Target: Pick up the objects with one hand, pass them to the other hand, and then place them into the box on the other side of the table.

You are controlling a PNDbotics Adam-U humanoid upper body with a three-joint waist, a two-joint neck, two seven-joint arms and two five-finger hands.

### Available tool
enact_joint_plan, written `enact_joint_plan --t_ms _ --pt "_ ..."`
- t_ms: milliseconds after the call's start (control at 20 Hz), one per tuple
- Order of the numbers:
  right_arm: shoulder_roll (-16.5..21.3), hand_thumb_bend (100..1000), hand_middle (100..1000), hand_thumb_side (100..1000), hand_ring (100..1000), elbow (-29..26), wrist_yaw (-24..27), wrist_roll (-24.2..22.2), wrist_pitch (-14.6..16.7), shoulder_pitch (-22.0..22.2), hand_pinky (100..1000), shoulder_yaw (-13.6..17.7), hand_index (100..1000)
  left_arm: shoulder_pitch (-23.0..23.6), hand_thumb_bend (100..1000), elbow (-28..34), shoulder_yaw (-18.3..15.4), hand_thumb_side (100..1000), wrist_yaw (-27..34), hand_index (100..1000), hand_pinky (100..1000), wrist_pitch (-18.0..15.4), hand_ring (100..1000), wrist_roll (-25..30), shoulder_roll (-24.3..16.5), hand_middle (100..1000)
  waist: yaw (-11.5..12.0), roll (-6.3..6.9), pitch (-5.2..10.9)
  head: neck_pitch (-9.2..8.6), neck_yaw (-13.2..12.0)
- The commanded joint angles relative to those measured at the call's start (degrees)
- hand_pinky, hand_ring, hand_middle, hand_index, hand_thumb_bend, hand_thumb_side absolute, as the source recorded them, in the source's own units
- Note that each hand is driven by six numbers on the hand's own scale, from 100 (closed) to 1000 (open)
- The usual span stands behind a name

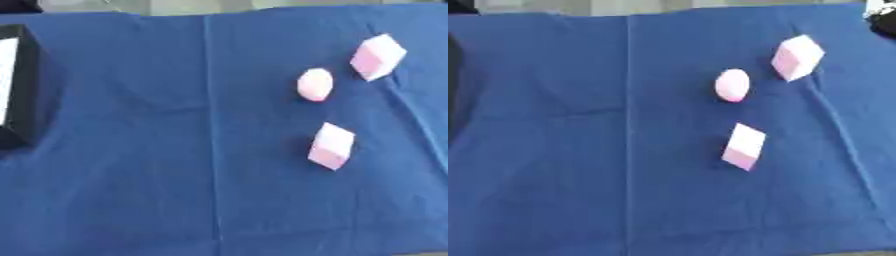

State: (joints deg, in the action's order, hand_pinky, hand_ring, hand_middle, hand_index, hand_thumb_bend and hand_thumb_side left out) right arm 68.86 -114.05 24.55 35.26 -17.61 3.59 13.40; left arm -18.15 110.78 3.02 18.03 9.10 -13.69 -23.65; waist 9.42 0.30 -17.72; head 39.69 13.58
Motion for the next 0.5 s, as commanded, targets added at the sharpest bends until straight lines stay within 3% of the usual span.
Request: enact_joint_plan --t_ms 50,500 --pt "1.8 100 793 144 781 -0.5 -0.4 -0.5 -0.1 -0.1 672 1.3 742 -0.3 181 0.8 -0.4 875 -0.2 817 920 -0.1 795 -0.2 -1.2 812 0.0 -0.18 1.27 0.07 -0.4" --pt "1.9 100 799 125 790 -0.5 -1.2 -1.6 0.1 0.1 682 1.2 752 -0.4 180 0.9 -0.4 873 0.0 815 920 -0.2 795 -0.5 -1.4 810 0.2 -0.37 1.37 0.00 -0.7"
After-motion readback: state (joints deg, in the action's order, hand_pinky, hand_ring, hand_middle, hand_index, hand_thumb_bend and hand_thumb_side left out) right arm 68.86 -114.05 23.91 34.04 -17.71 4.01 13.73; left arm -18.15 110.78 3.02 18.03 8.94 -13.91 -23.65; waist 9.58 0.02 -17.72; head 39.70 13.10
